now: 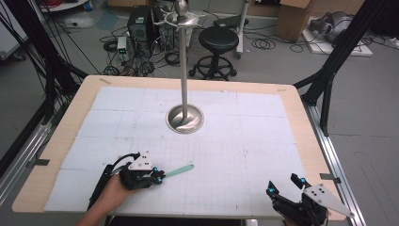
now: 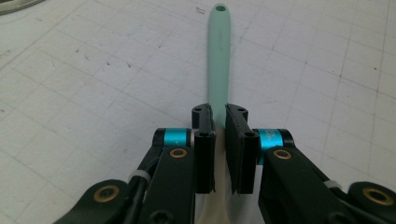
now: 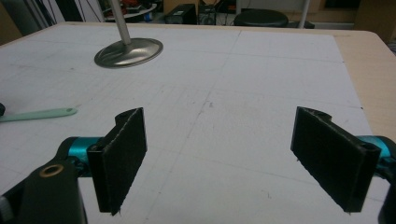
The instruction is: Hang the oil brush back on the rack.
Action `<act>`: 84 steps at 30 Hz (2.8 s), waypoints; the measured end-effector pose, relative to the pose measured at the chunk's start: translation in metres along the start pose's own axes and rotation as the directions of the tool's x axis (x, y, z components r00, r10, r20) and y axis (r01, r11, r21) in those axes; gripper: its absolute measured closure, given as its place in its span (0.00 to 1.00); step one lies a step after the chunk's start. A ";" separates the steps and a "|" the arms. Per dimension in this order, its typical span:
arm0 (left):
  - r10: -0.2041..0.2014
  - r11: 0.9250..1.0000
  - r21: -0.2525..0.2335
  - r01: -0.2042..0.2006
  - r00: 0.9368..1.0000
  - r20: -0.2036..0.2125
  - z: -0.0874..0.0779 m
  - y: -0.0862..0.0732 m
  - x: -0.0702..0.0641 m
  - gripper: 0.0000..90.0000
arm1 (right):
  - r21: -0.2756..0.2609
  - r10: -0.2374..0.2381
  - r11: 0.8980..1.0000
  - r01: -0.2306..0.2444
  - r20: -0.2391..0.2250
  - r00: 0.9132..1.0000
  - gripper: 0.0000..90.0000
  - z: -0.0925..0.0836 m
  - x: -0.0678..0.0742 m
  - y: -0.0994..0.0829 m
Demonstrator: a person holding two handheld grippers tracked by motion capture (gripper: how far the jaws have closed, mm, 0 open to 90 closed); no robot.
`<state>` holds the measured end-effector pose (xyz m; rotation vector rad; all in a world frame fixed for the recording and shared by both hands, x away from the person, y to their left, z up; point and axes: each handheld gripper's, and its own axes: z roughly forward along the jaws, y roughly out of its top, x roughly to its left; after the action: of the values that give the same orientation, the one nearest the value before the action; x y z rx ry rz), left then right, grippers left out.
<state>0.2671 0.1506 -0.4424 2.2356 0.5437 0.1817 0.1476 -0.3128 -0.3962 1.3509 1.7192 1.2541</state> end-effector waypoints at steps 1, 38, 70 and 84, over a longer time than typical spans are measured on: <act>-0.008 1.000 -0.002 0.008 1.000 0.004 0.000 0.000 0.001 0.91 | 0.002 0.004 1.000 -0.004 0.001 1.000 0.19 0.000 0.000 0.000; -0.021 0.893 -0.436 0.113 0.977 0.210 -0.052 0.015 -0.026 0.91 | 0.009 -0.061 0.997 0.070 -0.399 0.915 0.19 0.035 0.044 0.007; 0.066 0.859 -0.496 0.126 0.933 0.353 -0.052 0.028 -0.046 0.91 | -0.116 -0.211 0.975 0.188 -0.747 0.630 0.79 0.062 0.105 0.046; 0.085 0.859 -0.496 0.127 0.919 0.384 -0.049 0.030 -0.050 0.91 | -0.128 -0.200 0.979 0.160 -0.770 0.606 0.72 0.068 0.116 0.057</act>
<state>0.2169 0.1446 -0.3855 1.6742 0.2550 -0.1288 0.1948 -0.1797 -0.3576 0.5474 2.2948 1.9136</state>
